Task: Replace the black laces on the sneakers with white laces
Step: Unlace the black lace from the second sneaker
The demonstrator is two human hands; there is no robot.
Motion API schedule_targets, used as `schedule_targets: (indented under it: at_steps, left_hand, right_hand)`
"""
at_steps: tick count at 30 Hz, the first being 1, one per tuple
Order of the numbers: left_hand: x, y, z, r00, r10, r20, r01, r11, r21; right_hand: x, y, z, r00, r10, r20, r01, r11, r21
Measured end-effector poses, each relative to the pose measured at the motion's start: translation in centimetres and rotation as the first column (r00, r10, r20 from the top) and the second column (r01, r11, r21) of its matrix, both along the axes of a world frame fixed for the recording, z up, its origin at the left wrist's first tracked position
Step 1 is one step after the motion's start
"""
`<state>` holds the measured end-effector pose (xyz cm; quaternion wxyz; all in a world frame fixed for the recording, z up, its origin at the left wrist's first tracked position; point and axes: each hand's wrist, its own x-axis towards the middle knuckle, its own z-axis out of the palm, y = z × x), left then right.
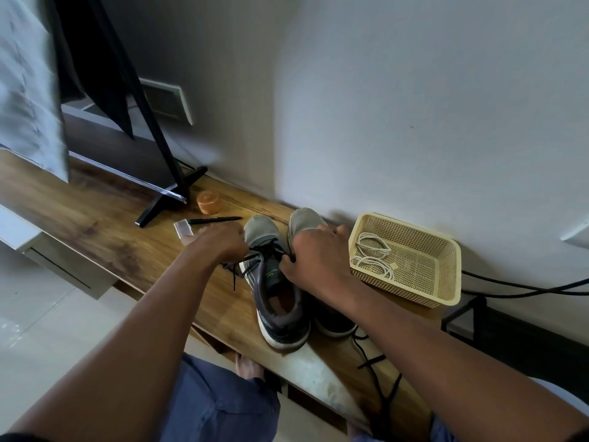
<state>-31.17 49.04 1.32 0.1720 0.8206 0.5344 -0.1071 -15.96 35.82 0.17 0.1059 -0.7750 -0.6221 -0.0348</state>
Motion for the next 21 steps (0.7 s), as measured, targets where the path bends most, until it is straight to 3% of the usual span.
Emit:
schedule_targets:
  at_steps: [4,10,14,18,21]
  left_hand:
    - [-0.9,0.7,-0.2,0.98,0.177,-0.092,-0.165,0.979,0.12]
    - [-2.6,0.6,0.7,0.932,0.358,-0.052,-0.345,0.923,0.168]
    - [-1.9,0.0,1.2,0.986,0.148,0.073,-0.157,0.978,0.138]
    - [0.1,-0.7,2.1,0.956,-0.095,0.278,0.086,0.995,0.045]
    - [1.2,-1.2,1.8,0.951,-0.175,0.257,0.188,0.982,-0.029]
  right_hand:
    - [-0.3,0.2,0.0,1.0,0.012,0.026,-0.012,1.0,0.005]
    - [-0.2,-0.1,-0.2,1.0,0.014,0.013,-0.015,1.0,0.016]
    - [-0.2,0.0,0.0,1.0,0.023,0.013,-0.023,0.999,0.031]
    - [-0.1,0.1,0.2,1.0,0.004,0.003,-0.005,0.999,0.054]
    - [0.2,0.0,0.2,1.0,-0.008,0.002,0.008,0.998,0.06]
